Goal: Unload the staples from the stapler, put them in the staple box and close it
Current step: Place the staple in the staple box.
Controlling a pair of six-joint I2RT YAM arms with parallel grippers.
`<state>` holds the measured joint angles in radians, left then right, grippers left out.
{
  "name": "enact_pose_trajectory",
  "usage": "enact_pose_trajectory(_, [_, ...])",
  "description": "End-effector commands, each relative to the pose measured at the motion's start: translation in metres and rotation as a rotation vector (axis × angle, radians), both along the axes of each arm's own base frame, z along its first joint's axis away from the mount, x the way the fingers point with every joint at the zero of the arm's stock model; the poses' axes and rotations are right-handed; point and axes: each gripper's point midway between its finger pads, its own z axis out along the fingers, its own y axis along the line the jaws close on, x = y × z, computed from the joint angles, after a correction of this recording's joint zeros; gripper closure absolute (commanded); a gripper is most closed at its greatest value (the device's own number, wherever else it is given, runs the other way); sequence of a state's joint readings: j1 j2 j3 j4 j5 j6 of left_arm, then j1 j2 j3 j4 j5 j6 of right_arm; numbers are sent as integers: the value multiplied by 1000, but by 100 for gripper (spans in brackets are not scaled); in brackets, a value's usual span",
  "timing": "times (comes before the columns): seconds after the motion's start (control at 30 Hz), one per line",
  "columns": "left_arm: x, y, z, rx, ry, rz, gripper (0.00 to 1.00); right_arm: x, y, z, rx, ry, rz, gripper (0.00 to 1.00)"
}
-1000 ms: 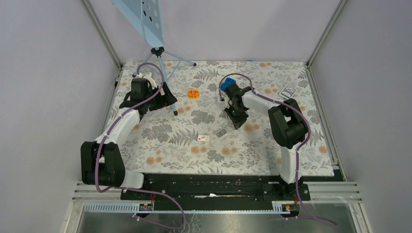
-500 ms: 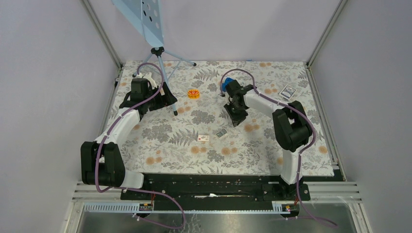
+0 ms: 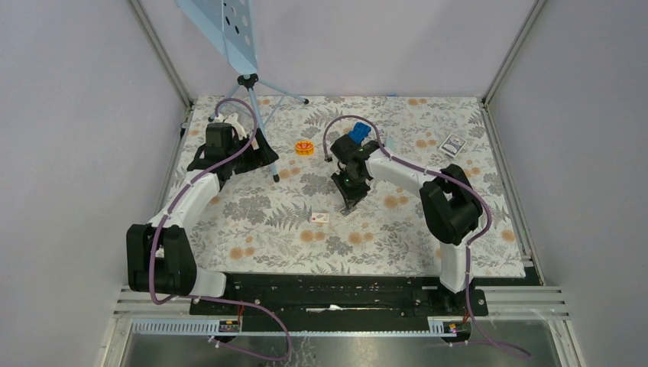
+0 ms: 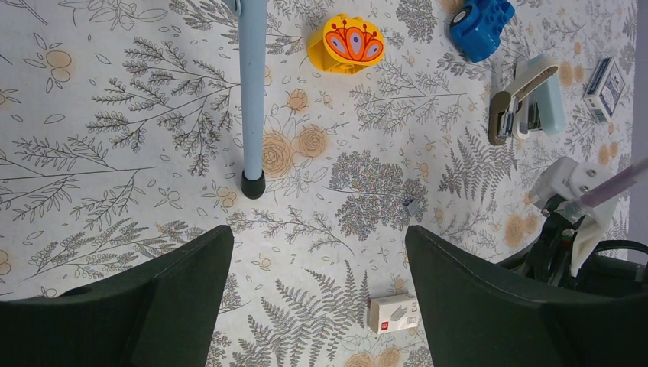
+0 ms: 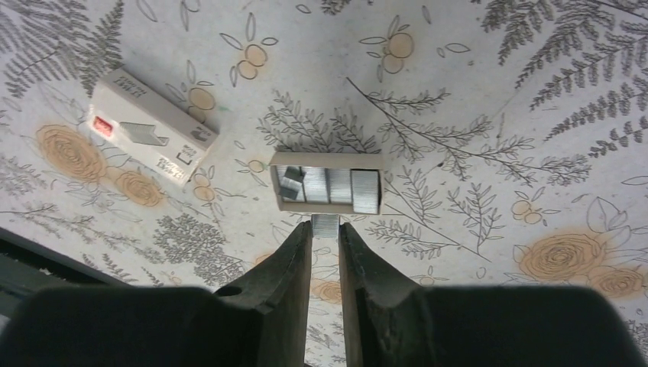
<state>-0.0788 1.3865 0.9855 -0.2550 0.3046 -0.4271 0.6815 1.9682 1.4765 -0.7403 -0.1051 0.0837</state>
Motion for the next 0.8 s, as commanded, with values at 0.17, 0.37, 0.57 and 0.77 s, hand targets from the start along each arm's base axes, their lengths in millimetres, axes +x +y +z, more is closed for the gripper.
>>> enact_pose_trajectory(0.17, [4, -3, 21, -19, -83, -8, 13, -1, 23, 14, 68, 4, -7, 74])
enact_pose_trajectory(0.37, [4, -2, 21, -18, -84, -8, 13, -3, 25, 7, 62, 11, -9, 74])
enact_pose_trajectory(0.57, [4, -3, 21, -19, -83, -8, 13, -3, 28, 4, 61, 19, 0, 73])
enact_pose_trajectory(0.77, [4, -2, 21, -17, -84, -8, 13, -6, 30, -3, 48, 28, 14, 72])
